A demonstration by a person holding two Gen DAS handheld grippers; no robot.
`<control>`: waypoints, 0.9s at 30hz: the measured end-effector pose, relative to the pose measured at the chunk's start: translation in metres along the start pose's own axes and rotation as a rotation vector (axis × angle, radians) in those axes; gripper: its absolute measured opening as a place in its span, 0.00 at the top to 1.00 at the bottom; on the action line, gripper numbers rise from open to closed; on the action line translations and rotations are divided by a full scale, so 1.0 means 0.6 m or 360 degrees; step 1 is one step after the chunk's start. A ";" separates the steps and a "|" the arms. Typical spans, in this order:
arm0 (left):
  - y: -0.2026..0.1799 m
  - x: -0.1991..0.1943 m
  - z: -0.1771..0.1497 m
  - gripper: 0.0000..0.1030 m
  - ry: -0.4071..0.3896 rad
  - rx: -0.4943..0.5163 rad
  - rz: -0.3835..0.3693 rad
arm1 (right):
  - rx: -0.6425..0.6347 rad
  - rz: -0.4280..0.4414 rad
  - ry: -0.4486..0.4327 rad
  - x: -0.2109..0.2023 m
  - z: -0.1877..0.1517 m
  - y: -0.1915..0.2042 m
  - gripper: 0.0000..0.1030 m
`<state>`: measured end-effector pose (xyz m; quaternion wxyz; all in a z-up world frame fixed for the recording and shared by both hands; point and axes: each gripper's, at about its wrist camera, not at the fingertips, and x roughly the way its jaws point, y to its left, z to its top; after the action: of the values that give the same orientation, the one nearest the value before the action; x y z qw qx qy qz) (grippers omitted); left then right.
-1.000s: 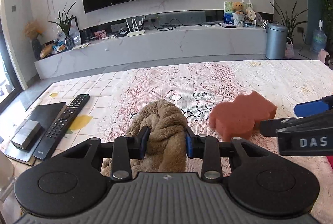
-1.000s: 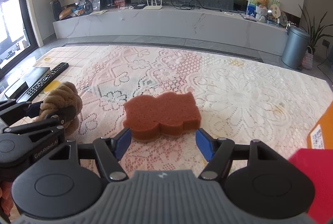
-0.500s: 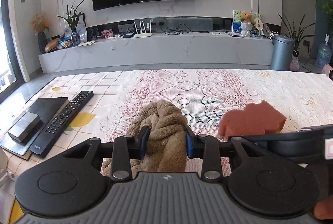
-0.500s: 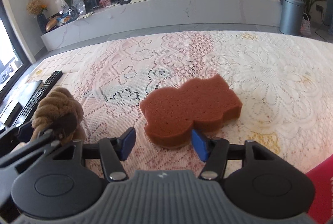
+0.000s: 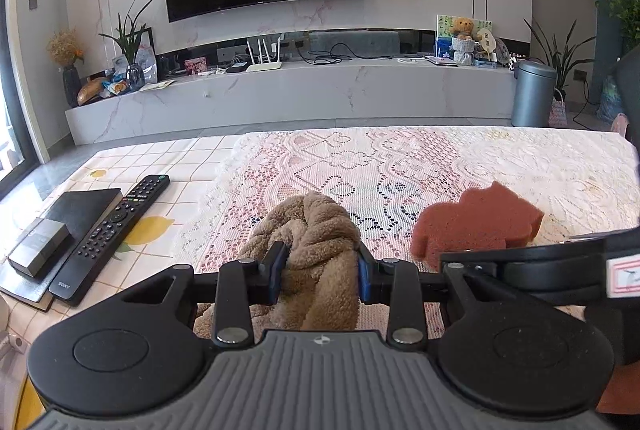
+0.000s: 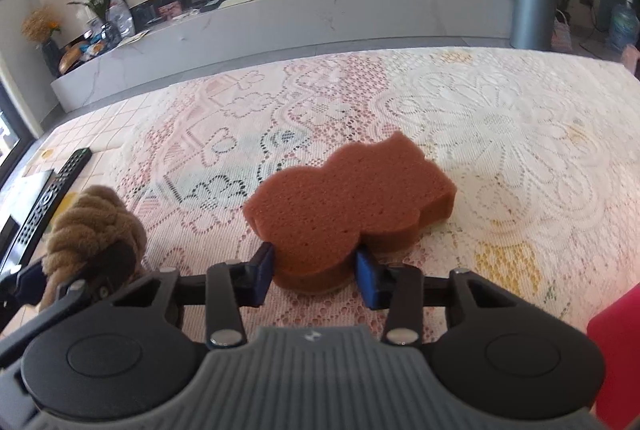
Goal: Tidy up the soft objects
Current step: 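Close the right tool on the orange-brown sponge, then carry the brown towel and sponge over the orange box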
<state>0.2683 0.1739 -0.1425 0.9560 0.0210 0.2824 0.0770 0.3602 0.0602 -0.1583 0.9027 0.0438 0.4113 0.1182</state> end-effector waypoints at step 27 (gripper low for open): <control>-0.094 -0.226 0.031 0.62 -0.0188 -0.0058 -0.0308 | -0.0539 0.0183 -0.0225 -0.340 -0.032 -0.127 0.62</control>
<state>0.1736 0.0965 -0.0585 0.9741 -0.0194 0.2248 -0.0121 0.2300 -0.0648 -0.0354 0.9156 -0.0772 0.3179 0.2338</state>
